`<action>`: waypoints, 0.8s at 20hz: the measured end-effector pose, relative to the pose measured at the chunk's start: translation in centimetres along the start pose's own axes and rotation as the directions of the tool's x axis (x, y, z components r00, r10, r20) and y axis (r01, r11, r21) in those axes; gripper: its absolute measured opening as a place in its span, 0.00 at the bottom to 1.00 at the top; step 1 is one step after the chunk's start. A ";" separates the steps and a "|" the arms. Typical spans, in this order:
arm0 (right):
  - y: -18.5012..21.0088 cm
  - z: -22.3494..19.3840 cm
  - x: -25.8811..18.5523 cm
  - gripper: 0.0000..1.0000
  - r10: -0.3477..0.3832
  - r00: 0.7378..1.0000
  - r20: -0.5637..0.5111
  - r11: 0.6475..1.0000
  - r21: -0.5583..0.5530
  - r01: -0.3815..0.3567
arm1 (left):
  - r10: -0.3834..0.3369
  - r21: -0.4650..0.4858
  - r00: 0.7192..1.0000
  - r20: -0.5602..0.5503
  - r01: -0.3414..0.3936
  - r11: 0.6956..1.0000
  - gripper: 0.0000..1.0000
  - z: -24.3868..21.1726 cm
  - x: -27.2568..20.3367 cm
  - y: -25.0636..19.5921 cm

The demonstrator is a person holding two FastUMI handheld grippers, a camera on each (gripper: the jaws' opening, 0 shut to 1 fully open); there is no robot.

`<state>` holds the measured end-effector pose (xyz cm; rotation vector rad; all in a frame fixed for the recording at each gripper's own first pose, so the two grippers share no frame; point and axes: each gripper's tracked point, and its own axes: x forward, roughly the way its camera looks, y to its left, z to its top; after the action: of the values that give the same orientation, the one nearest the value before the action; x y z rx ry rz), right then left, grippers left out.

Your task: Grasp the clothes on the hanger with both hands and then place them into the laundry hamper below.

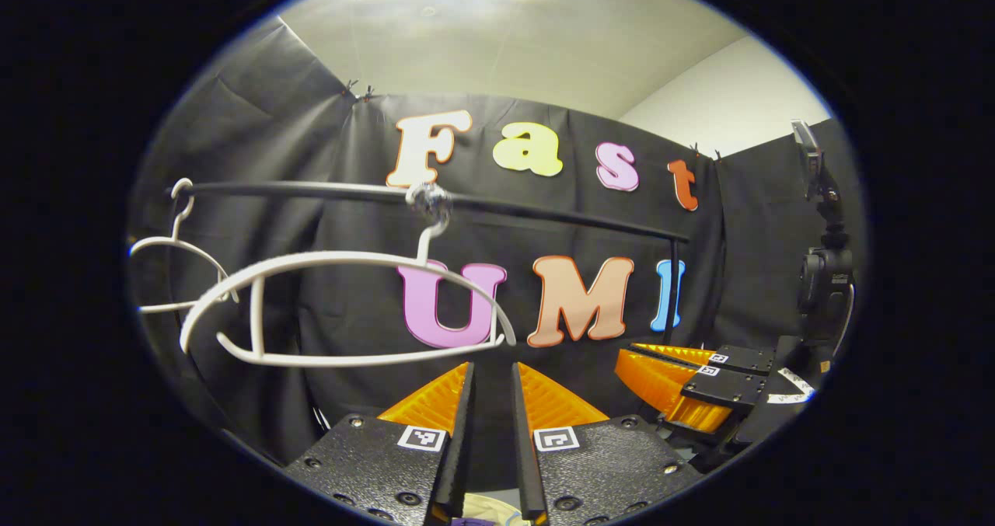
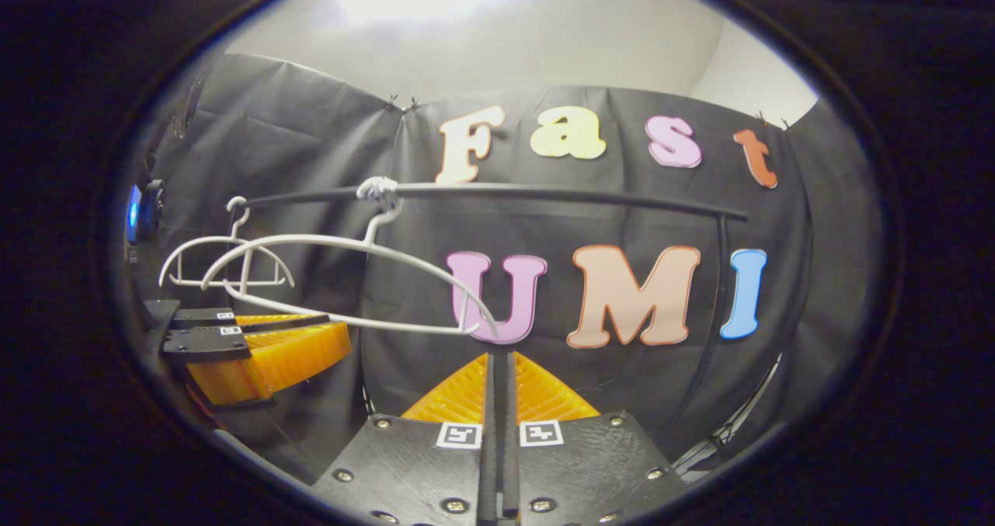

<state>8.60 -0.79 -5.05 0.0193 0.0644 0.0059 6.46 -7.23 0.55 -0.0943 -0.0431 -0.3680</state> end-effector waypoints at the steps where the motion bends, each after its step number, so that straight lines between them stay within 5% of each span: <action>1: -0.1 0.9 -0.4 0.04 -0.004 1.000 0.021 1.000 0.004 0.004 | 0.003 0.004 1.000 0.011 -0.003 1.000 0.27 0.8 0.0 -0.1; 5: -0.5 2.9 -1.3 0.12 -0.018 0.998 0.057 0.999 0.031 0.016 | 0.016 -0.005 0.999 0.052 -0.015 1.000 0.19 2.9 -0.7 -0.1; 6: -0.7 3.2 -1.5 0.18 -0.024 0.998 0.061 0.999 0.034 0.022 | 0.011 -0.013 0.998 0.058 -0.010 1.000 0.35 3.3 -1.0 -0.3; 9: -1.6 3.9 -2.0 0.29 -0.045 0.996 0.083 0.998 0.037 0.042 | 0.025 -0.014 0.997 0.077 -0.024 1.000 0.57 3.9 -1.1 -0.1; 13: -2.5 4.8 -3.0 0.68 -0.054 0.993 0.103 0.998 0.032 0.051 | 0.030 -0.002 0.996 0.083 -0.030 1.000 0.92 4.2 -1.0 -0.7; 16: -3.6 5.5 -3.5 0.78 -0.078 0.989 0.126 0.996 0.042 0.073 | 0.027 0.000 0.994 0.103 -0.027 1.000 0.92 4.1 -0.6 -1.8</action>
<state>5.46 -4.56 0.63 0.0547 -0.0625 -0.0719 5.11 -8.29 4.71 -0.1122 -0.1437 -0.3358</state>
